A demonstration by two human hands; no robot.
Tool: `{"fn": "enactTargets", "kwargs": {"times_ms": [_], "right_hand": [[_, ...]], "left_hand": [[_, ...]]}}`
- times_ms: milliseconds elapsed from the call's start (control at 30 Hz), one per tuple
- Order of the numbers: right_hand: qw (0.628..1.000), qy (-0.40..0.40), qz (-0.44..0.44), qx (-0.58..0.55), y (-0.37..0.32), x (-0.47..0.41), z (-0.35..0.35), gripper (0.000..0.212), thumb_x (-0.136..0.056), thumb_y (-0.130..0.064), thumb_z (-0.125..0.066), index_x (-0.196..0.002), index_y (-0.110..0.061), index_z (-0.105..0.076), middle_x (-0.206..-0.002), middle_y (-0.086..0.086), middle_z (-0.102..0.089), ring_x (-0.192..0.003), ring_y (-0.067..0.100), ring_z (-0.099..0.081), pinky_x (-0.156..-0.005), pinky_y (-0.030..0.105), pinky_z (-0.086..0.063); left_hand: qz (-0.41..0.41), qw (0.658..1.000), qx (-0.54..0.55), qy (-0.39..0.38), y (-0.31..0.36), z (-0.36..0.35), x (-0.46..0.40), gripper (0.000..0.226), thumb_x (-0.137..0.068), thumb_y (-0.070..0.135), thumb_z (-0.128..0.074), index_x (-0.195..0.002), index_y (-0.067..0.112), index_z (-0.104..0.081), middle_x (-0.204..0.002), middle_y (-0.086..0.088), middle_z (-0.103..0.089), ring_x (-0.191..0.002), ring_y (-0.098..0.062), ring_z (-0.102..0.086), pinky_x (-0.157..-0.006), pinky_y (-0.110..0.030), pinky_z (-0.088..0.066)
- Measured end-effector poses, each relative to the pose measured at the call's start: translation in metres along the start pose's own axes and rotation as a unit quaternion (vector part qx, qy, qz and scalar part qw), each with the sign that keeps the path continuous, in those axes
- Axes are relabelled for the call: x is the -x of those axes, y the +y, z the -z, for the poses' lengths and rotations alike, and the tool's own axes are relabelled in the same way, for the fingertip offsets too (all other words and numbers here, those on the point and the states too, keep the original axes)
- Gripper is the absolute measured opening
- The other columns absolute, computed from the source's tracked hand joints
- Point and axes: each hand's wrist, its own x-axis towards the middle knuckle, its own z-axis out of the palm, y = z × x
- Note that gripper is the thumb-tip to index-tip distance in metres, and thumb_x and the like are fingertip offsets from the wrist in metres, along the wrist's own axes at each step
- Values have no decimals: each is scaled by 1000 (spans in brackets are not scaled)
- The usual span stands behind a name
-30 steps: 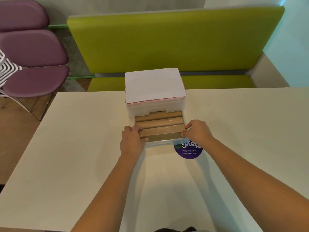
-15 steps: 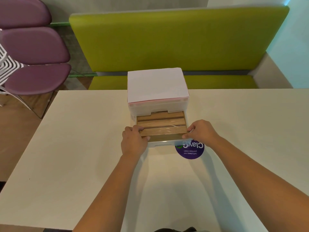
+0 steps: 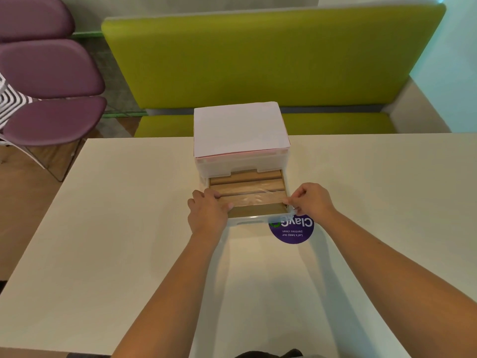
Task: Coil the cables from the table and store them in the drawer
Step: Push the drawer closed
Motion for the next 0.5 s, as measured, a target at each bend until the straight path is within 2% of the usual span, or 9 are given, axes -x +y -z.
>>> {"fn": "enactTargets", "kwargs": {"times_ms": [133, 233, 333, 400, 500], "right_hand": [[1000, 2, 10, 18, -1, 1, 0, 36, -76, -37, -81, -98, -17, -60, -100, 7, -70, -74, 24, -70, -69, 32, -61], [998, -15, 58, 7, -2, 9, 2, 33, -79, -33, -79, -102, -23, -57, -96, 3, -68, -73, 21, -68, -63, 29, -60], [991, -64, 108, 48, -2, 18, 1, 54, -74, -27, -83, -118, -27, -52, -107, -2, -61, -82, 20, -63, -56, 20, -53], [986, -58, 128, 85, -4, 19, 1, 63, -74, -24, -82, -127, -27, -49, -116, -1, -58, -88, 20, -61, -58, 20, -53], [975, -45, 161, 149, -10, 18, 3, 62, -79, -22, -77, -133, -24, -47, -119, 4, -62, -88, 20, -61, -67, 27, -58]], "left_hand": [[-18, 999, -38, 10, 0, -4, 2, 43, -93, 49, -58, -126, 24, -49, -122, -7, -44, -113, -26, -43, -72, -30, -40], [-40, 998, -49, -8, -4, -4, 3, 53, -87, 54, -63, -127, 24, -45, -122, -8, -43, -114, -26, -41, -73, -30, -41], [-43, 998, -51, -21, -5, -2, 1, 62, -82, 52, -70, -130, 24, -43, -124, -9, -42, -115, -27, -41, -75, -31, -43], [-40, 997, -53, -25, -3, -2, -2, 63, -82, 49, -72, -131, 23, -43, -123, -9, -42, -114, -27, -41, -74, -31, -42], [-44, 996, -67, -29, -2, -1, -4, 63, -83, 46, -72, -133, 23, -41, -123, -10, -41, -114, -27, -41, -75, -31, -43]]}}
